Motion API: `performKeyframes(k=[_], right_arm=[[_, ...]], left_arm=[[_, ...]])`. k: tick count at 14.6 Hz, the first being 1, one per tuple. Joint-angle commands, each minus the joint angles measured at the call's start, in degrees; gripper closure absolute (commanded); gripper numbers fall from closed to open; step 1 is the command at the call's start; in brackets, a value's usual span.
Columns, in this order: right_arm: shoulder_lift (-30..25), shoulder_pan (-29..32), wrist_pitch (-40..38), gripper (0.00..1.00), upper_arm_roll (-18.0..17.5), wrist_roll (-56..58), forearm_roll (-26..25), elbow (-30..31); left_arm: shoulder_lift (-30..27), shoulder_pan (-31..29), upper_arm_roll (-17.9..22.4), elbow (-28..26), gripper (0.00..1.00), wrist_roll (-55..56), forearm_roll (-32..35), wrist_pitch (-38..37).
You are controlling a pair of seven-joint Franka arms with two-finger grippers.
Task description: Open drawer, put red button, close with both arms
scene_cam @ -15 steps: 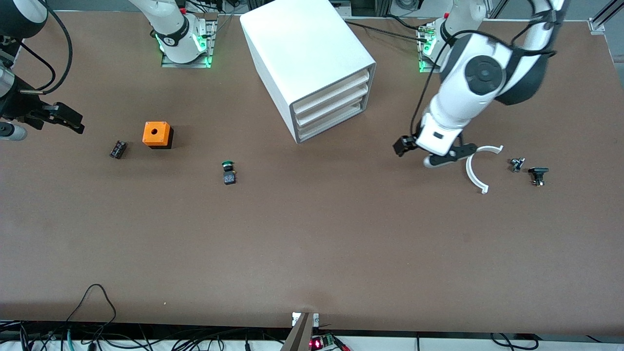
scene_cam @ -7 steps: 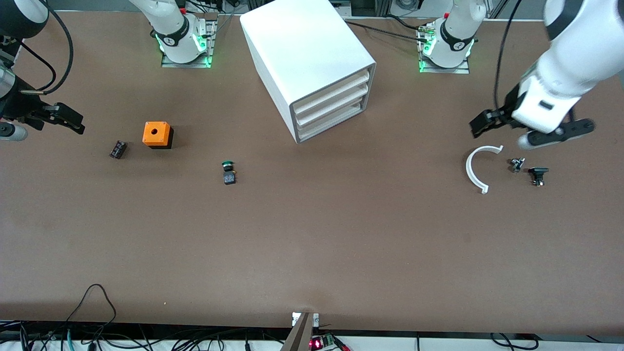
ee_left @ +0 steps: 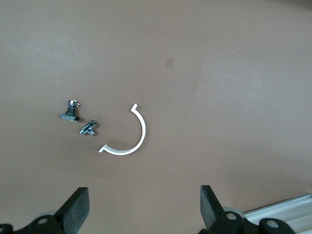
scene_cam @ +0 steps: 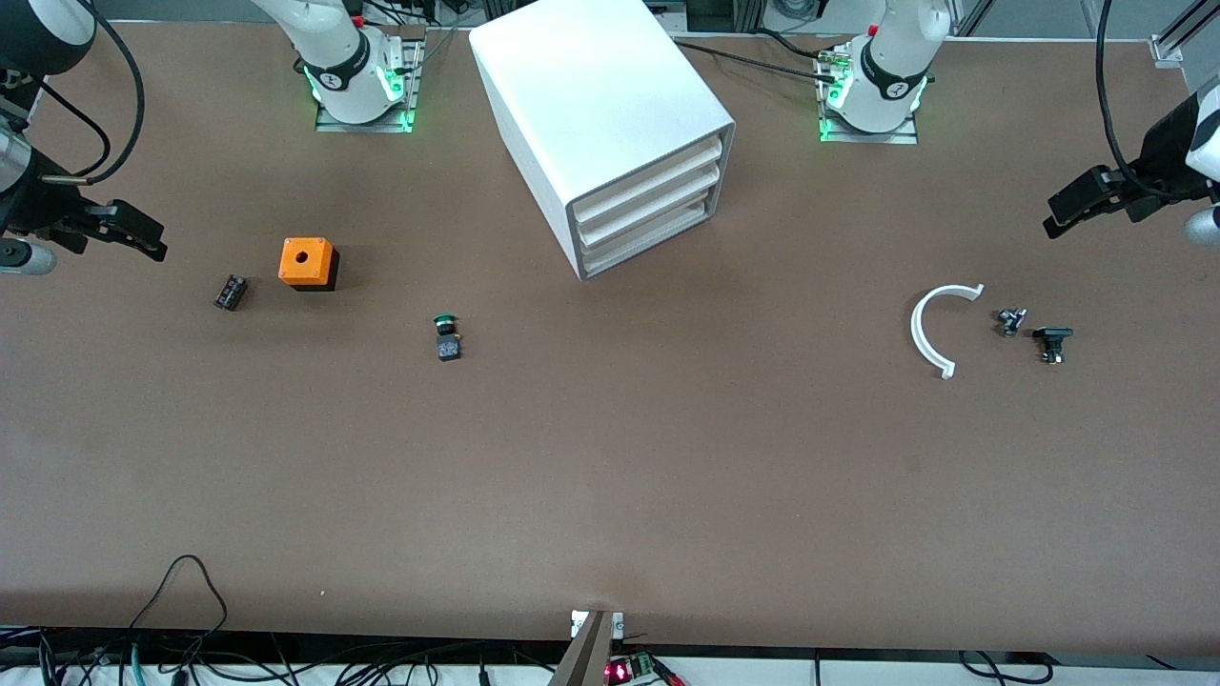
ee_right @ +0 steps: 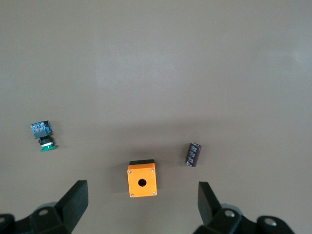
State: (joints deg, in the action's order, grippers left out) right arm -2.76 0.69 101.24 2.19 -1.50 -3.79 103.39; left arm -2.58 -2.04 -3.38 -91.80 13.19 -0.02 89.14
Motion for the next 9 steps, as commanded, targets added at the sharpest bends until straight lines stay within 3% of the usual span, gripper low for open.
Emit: performKeyframes(k=[1,9], right_arm=[[-1.0,0.5,-0.8,0.0,-0.2,2.7,0.9,0.4],[-1.1,0.5,-2.3,0.0,-0.2,2.3,0.9,0.3]], left_arm=[[0.3,0.7,-0.6,0.7,0.0,-1.1,0.5,-1.2],[0.4,0.5,-1.2,0.9,0.0,-9.3,0.3,-1.2]])
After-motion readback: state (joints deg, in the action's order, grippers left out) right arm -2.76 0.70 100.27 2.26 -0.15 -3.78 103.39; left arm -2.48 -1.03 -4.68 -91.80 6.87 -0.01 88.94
